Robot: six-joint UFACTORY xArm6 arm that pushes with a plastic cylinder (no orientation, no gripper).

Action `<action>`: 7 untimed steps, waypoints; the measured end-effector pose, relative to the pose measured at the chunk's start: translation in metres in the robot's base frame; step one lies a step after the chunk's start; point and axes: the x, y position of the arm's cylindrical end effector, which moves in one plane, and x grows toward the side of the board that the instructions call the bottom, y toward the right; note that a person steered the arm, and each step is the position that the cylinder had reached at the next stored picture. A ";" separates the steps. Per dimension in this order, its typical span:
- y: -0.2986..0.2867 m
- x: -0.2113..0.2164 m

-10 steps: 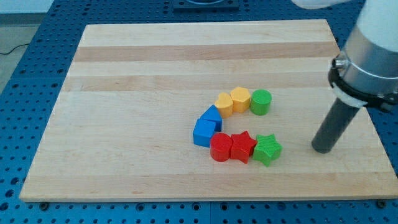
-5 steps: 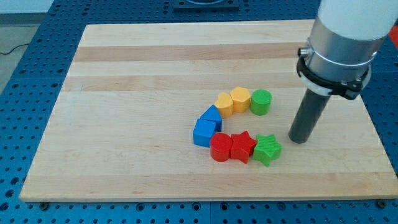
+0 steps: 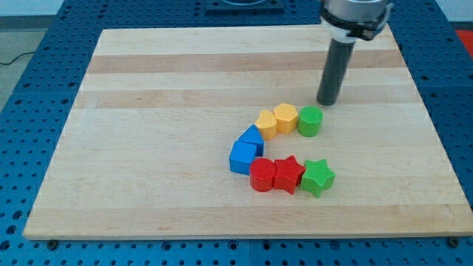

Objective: Push the green circle downwards

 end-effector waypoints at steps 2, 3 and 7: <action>-0.009 0.028; -0.009 0.048; -0.041 0.054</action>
